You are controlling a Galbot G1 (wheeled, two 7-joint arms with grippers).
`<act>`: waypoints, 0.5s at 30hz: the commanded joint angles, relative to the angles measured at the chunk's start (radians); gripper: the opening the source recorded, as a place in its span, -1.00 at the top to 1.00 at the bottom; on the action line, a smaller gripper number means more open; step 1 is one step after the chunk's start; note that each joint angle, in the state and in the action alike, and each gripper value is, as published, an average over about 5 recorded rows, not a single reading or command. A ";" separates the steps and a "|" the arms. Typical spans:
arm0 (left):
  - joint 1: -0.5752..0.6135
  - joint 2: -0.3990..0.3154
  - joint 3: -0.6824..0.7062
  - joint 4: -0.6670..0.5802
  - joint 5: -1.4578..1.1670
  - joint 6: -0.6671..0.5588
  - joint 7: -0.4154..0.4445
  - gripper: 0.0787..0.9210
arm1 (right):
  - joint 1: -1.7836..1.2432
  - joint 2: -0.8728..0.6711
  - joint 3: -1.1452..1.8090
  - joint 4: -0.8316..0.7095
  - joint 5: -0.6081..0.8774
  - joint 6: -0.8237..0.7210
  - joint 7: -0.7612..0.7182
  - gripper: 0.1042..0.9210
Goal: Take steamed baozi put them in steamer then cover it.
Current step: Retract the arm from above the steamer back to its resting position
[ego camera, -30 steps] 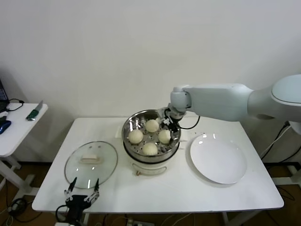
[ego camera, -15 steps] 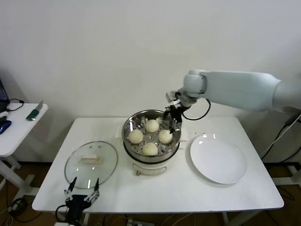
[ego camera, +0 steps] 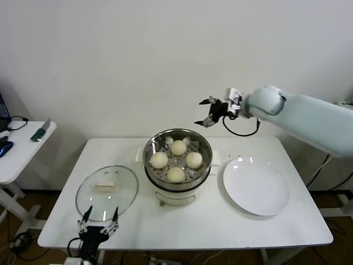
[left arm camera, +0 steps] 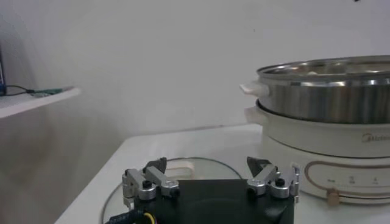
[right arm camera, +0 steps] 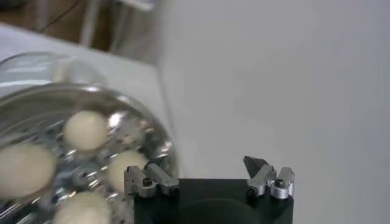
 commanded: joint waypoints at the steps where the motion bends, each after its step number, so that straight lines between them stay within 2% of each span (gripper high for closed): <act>1: -0.003 0.039 0.008 0.003 -0.048 0.017 -0.010 -0.77 | -0.733 -0.257 0.789 0.167 -0.150 0.052 0.274 -0.76; 8: -0.020 0.045 0.009 0.016 -0.036 0.014 -0.018 -0.77 | -1.387 -0.174 1.422 0.241 -0.238 0.152 0.296 -0.76; 15: -0.029 0.059 0.006 0.008 -0.023 0.024 -0.036 -0.77 | -1.724 0.010 1.729 0.272 -0.283 0.270 0.280 -0.76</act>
